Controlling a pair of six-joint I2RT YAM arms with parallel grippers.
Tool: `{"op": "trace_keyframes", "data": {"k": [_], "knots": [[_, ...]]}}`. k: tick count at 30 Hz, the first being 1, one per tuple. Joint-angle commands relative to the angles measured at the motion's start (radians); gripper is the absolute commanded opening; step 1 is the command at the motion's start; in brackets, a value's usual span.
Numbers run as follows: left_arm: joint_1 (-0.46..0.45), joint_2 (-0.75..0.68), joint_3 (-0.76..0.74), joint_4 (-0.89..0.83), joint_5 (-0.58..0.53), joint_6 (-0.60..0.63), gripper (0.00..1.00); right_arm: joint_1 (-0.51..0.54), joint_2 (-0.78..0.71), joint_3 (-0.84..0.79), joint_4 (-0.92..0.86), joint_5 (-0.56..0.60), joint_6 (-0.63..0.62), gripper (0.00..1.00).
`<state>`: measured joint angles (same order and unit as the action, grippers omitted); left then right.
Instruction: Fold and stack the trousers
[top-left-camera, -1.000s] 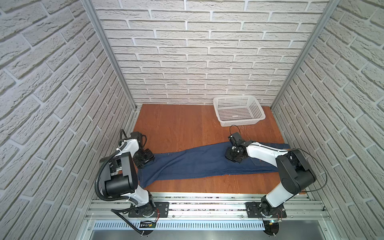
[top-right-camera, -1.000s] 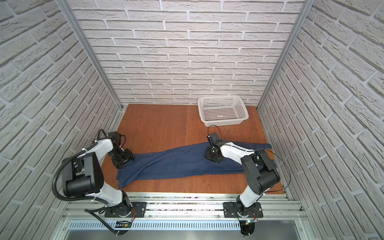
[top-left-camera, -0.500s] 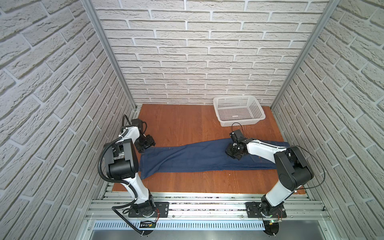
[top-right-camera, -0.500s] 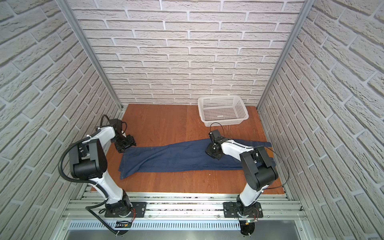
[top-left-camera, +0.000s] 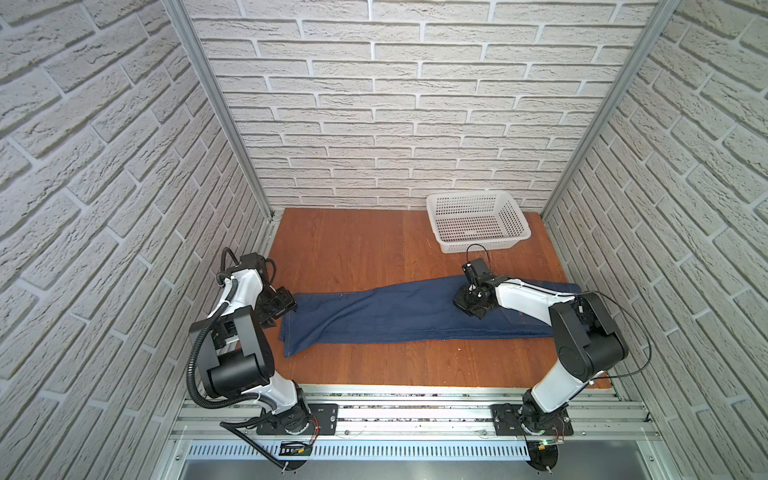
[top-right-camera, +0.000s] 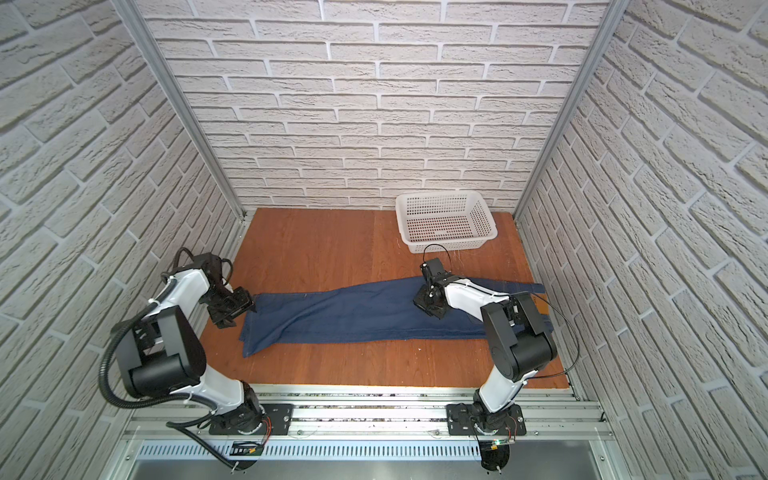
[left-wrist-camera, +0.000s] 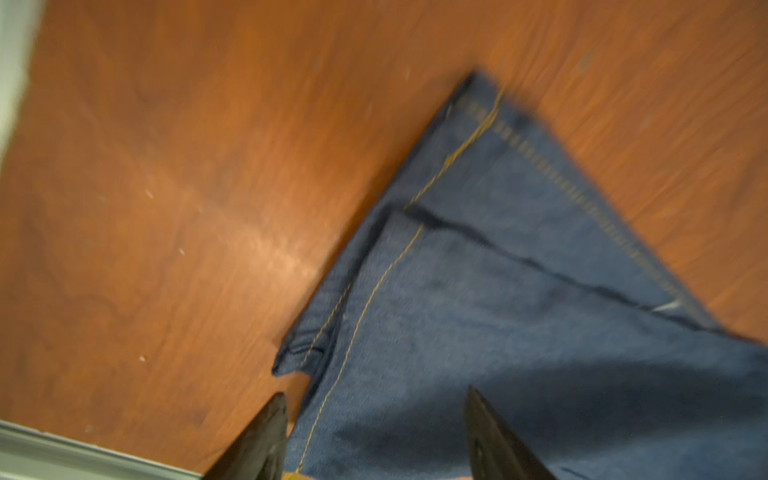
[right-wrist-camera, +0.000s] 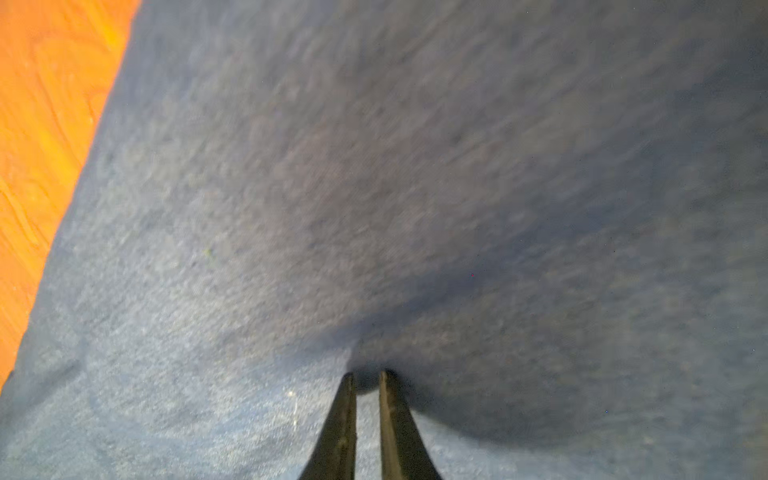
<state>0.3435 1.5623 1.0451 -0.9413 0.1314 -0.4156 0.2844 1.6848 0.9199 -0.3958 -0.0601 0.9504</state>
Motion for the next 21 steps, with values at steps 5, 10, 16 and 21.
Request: {"op": "trace_keyframes", "data": {"k": [5, 10, 16, 21], "knots": [[-0.022, 0.068, -0.047, 0.004, 0.044, -0.011, 0.67, -0.068, 0.035, -0.042, -0.098, 0.091, -0.006, 0.15], [-0.042, 0.114, -0.076, 0.034, 0.043, -0.021, 0.60, -0.074, 0.041, -0.033, -0.101, 0.084, -0.009, 0.15], [-0.043, 0.142, -0.092, 0.047, 0.007, -0.028, 0.35, -0.074, 0.044, -0.035, -0.096, 0.072, -0.009, 0.15], [-0.044, 0.116, -0.077, 0.037, -0.018, -0.025, 0.13, -0.074, 0.048, -0.031, -0.095, 0.069, -0.010, 0.15]]}}
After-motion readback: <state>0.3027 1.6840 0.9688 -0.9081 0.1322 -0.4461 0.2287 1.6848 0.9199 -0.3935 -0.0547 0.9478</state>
